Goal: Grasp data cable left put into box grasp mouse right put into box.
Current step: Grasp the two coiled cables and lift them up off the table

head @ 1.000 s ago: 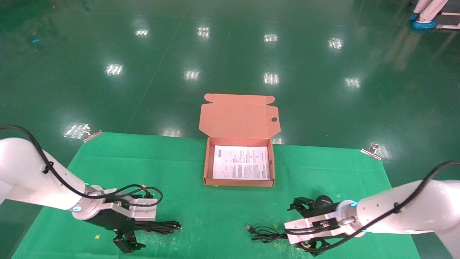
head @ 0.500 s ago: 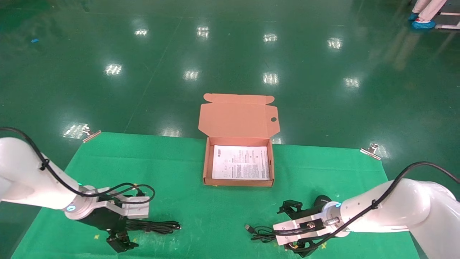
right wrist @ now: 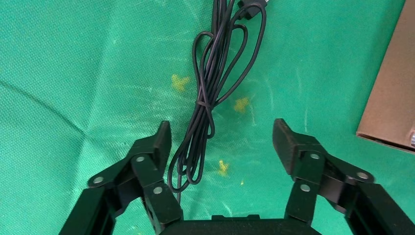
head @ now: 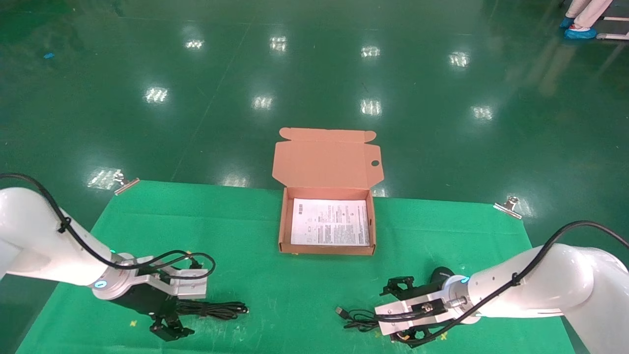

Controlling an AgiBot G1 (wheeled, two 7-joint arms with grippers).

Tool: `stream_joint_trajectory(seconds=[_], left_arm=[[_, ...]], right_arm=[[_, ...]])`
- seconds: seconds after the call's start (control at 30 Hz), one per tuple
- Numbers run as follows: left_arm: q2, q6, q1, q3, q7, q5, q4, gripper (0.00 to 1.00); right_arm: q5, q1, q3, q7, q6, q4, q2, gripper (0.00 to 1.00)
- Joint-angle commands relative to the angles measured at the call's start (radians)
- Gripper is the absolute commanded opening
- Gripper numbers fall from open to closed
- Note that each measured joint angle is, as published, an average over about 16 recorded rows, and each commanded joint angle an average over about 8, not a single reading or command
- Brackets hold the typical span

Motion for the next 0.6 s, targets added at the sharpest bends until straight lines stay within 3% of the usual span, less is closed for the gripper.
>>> stream_joint_trajectory(seconds=[0.03,0.6], left_arm=[[0.0,0.0,0.001,0.0,0.0,0.0,-0.002,0.0],[-0.002,0.001,0.002,0.001,-0.001,0.001,-0.008,0.0]], right_arm=[[0.0,0.0,0.0,0.0,-0.001,0.001,0.001,0.0],[0.0,0.0,0.0,0.001,-0.003,0.005,0.002,0.0]])
